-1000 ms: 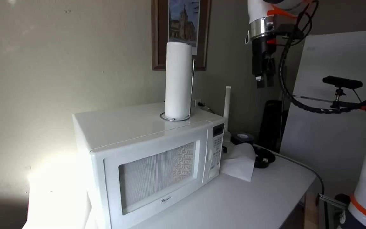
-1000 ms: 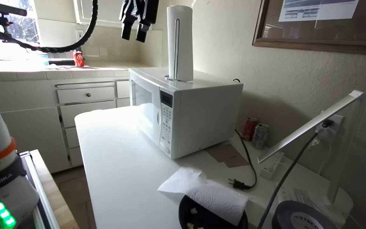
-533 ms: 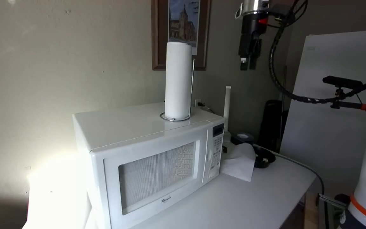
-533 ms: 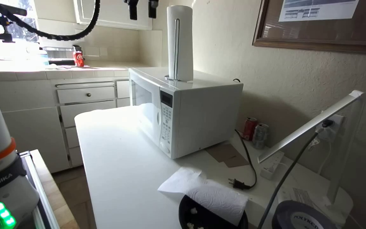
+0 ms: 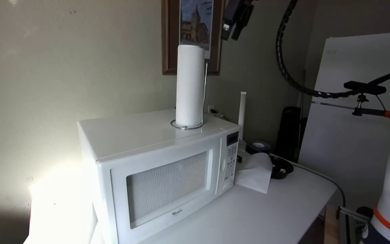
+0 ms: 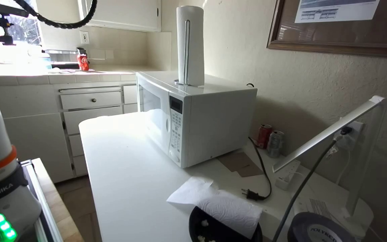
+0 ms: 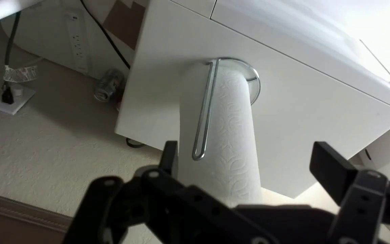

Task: Remove the paper towel roll from the silver stand.

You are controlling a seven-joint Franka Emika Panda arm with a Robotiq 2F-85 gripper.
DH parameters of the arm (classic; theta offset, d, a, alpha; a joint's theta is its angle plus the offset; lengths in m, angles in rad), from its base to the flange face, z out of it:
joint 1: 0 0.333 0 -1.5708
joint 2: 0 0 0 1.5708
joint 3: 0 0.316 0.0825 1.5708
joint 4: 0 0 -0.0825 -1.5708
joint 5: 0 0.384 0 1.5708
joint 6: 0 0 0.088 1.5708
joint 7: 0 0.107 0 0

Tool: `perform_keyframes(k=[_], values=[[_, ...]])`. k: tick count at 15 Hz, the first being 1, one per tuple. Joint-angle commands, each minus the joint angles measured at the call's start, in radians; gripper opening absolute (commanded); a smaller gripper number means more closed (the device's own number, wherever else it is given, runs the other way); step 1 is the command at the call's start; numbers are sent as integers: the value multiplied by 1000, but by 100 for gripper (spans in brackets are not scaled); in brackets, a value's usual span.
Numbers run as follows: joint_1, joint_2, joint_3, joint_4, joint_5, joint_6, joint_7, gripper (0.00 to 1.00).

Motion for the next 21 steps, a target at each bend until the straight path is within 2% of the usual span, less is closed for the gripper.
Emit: perform_keyframes(k=[1,4,10,16,19,20,21], values=[[7,2,-6,4,-3,-3,3,100],[7,0,-8,4,-3,-4,3,100],[-36,149,-49,77,28,249,102,100],[-39,257,-59,157,75,286,172,100],[-41,291,-58,190,83,283,197,87],[-41,299,-58,196,83,282,203,71],[-41,305,-58,204,84,281,209,62]])
